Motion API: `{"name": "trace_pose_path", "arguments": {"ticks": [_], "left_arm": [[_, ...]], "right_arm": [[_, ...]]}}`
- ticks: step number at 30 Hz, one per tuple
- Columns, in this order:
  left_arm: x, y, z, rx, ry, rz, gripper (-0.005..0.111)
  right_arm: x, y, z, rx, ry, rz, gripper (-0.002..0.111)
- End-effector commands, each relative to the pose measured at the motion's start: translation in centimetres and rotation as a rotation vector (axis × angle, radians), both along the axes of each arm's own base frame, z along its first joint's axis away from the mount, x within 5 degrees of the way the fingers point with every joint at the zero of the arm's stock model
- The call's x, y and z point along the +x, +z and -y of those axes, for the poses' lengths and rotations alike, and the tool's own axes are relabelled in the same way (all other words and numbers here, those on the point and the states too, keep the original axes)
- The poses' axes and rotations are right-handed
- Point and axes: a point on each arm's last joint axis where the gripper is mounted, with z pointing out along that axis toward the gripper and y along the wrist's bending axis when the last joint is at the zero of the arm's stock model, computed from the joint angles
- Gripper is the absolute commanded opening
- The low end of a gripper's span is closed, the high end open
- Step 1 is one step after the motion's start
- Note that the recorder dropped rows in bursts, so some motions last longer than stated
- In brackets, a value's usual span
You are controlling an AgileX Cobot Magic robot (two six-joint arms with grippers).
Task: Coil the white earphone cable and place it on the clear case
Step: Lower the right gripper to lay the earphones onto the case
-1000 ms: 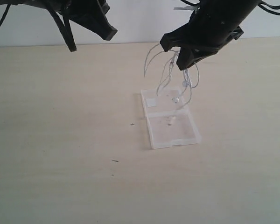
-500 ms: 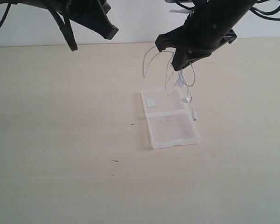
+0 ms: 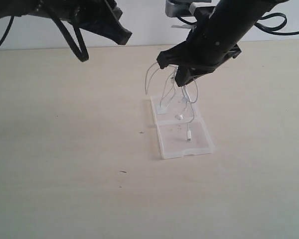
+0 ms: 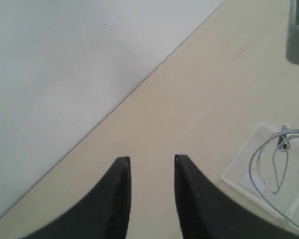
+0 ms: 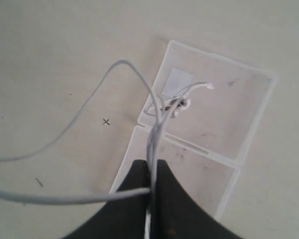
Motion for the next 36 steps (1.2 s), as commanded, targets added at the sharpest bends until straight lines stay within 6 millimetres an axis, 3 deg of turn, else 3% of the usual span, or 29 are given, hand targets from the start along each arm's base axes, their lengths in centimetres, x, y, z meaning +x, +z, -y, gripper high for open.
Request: {"name": "trace_pose_path", "arguments": {"ticks": [1, 8, 13, 23, 28, 32, 36], "left_arm": [[-0.8, -0.5, 0.2, -0.091, -0.047, 0.043, 0.031], [-2.9, 0.6, -0.6, -0.174, -0.068, 0.091, 0.031], [-5.3, 1.4, -1.3, -0.274, -0.115, 0.154, 0.031], [-8.6, 1.6, -2.9, -0.302, -0.134, 0.189, 0.031], [-9.5, 1.8, -3.4, -0.305, -0.135, 0.201, 0.031], [-9.8, 2.1, -3.6, -0.311, -0.137, 0.213, 0.031], [-10.0, 2.3, -3.7, -0.315, -0.137, 0.221, 0.031]], "right_arm": [[0.0, -0.9, 0.1, 0.003, -0.018, 0.044, 0.0], [-0.3, -2.3, 0.4, -0.014, -0.024, 0.025, 0.0], [-0.2, -5.5, 0.5, -0.043, -0.037, -0.019, 0.0], [1.0, -9.2, 0.0, -0.029, -0.092, -0.033, 0.0], [1.0, -9.9, -0.1, -0.037, -0.092, -0.048, 0.0], [1.1, -9.9, -0.1, -0.037, -0.093, -0.046, 0.01], [1.1, -9.9, -0.1, -0.037, -0.093, -0.046, 0.031]]}}
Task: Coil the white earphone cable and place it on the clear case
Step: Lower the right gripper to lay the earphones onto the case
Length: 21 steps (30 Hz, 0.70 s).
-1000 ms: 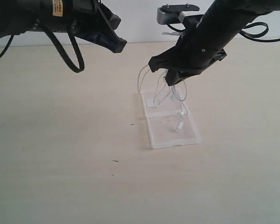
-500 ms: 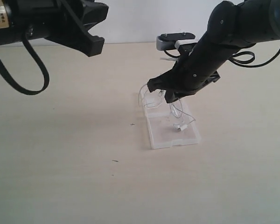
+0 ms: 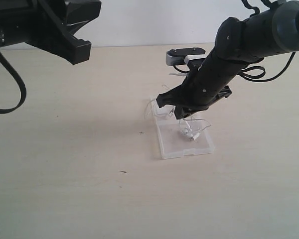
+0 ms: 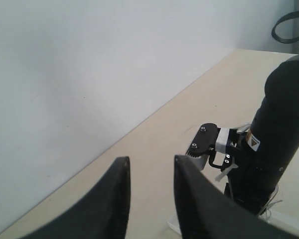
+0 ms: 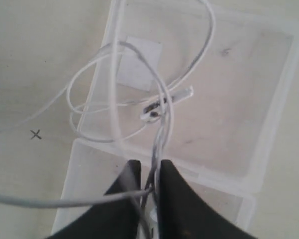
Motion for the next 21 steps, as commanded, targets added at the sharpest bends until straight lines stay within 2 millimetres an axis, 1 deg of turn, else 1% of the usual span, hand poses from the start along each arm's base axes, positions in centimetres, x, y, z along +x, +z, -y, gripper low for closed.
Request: {"name": "trace_pose_path", "arguments": {"ticks": [1, 2, 5, 10, 14, 16, 21], "left_arm": [[-0.2, 0.3, -0.1, -0.022, 0.001, 0.008, 0.031], [-0.2, 0.3, -0.2, -0.02, 0.002, 0.006, 0.031], [-0.2, 0.3, -0.2, -0.02, 0.003, 0.005, 0.031], [-0.2, 0.2, -0.2, -0.018, 0.004, 0.003, 0.031], [-0.2, 0.2, -0.2, -0.018, 0.004, 0.003, 0.031], [-0.2, 0.2, -0.2, -0.018, 0.004, 0.003, 0.031], [-0.2, 0.2, -0.2, -0.018, 0.004, 0.003, 0.031]], "right_arm": [[0.0, 0.0, 0.0, 0.001, 0.004, 0.01, 0.036], [0.0, 0.0, 0.0, 0.001, 0.004, 0.01, 0.041], [0.0, 0.0, 0.0, 0.001, 0.004, 0.01, 0.051], [0.0, 0.3, 0.0, 0.004, 0.001, 0.011, 0.062], [-0.2, 0.4, -0.1, 0.003, -0.011, -0.025, 0.071], [-0.1, 0.7, -0.1, -0.005, -0.003, -0.047, 0.073], [0.0, 1.5, 0.2, -0.067, 0.005, -0.091, 0.074]]}}
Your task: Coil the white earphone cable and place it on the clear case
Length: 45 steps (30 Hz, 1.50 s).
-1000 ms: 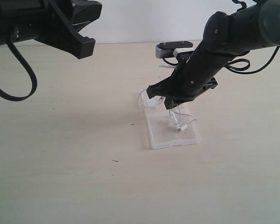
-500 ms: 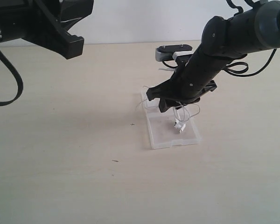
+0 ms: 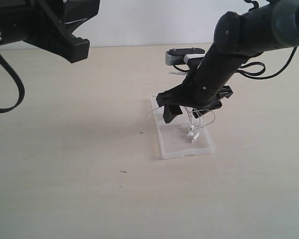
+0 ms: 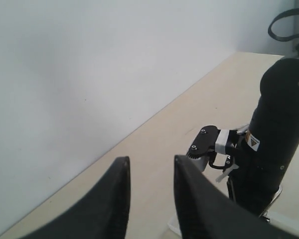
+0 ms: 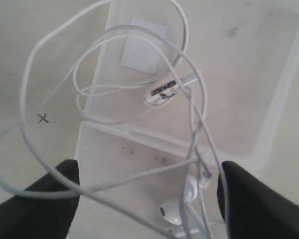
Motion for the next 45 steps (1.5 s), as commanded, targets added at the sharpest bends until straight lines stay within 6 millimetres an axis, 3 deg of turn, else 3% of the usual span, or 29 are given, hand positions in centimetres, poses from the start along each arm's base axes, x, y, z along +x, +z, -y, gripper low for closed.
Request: {"name": "trace_pose_path", "arguments": {"ticks": [1, 12, 24, 26, 29, 34, 38, 45], "left_arm": [[-0.1, 0.1, -0.1, -0.015, 0.005, -0.002, 0.031], [-0.1, -0.1, -0.2, -0.004, 0.016, -0.019, 0.031], [-0.1, -0.2, -0.3, -0.031, 0.032, -0.051, 0.031], [-0.1, -0.3, -0.4, -0.026, 0.042, -0.065, 0.031], [-0.2, -0.4, -0.8, -0.021, 0.073, -0.102, 0.031], [-1.5, 0.4, -1.7, -0.114, 0.114, -0.134, 0.031], [-4.2, 0.6, -2.8, -0.235, 0.082, -0.099, 0.031], [-9.8, -1.0, -4.7, -0.442, -0.051, 0.004, 0.031]], "right_arm": [[0.1, 1.1, 0.3, -0.061, 0.021, -0.033, 0.074], [0.8, 2.5, 0.2, -0.087, 0.054, -0.018, 0.074], [0.0, 7.2, 0.5, -0.08, 0.075, 0.001, 0.07], [-0.4, 8.5, 0.7, -0.083, 0.087, 0.033, 0.061], [-1.1, 10.9, 1.2, -0.077, 0.09, 0.092, 0.038], [-4.2, 15.0, 2.6, -0.01, 0.067, 0.25, 0.001], [-8.5, 16.0, 3.9, 0.131, 0.055, 0.414, 0.0], [-17.3, 13.5, 7.5, 0.313, -0.003, 0.639, 0.0]]}}
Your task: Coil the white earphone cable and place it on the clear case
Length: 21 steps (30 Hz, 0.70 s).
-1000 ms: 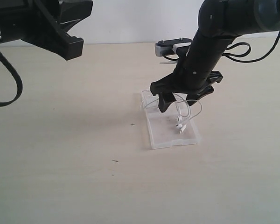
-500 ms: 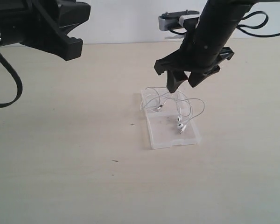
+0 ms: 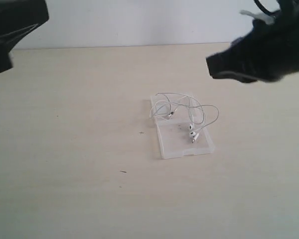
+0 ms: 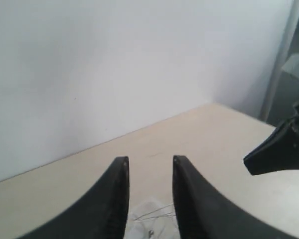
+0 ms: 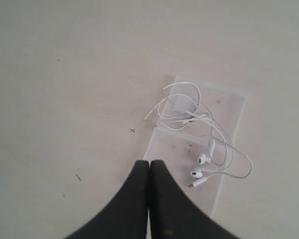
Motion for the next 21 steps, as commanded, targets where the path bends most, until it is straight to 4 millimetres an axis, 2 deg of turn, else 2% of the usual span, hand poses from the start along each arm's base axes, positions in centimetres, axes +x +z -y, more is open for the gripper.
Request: {"name": "trace_pose_path", "arguments": {"ticks": [1, 8, 12, 14, 17, 21], "left_arm": [[-3.2, -1.5, -1.1, -0.117, -0.063, 0.063, 0.031], [-6.1, -5.4, -2.5, -0.222, -0.089, 0.004, 0.031], [-7.8, -7.1, -2.5, -0.182, -0.18, 0.086, 0.031], [-8.5, -7.6, -2.5, -0.221, -0.226, 0.118, 0.031], [-9.0, -8.0, -2.7, -0.267, -0.245, 0.107, 0.031], [-8.8, -9.2, -2.8, -0.198, -0.216, 0.063, 0.031]], "right_arm": [[-4.8, -1.3, 2.3, 0.103, -0.043, 0.17, 0.0], [-10.1, -2.4, 4.6, 0.178, -0.035, 0.322, 0.0], [-12.5, -2.6, 5.5, 0.224, -0.019, 0.39, 0.0], [-13.5, -2.7, 5.9, 0.246, -0.016, 0.433, 0.0], [-14.6, -2.9, 6.2, 0.285, -0.005, 0.464, 0.0], [-15.7, -2.5, 6.6, 0.329, 0.001, 0.534, 0.0]]}}
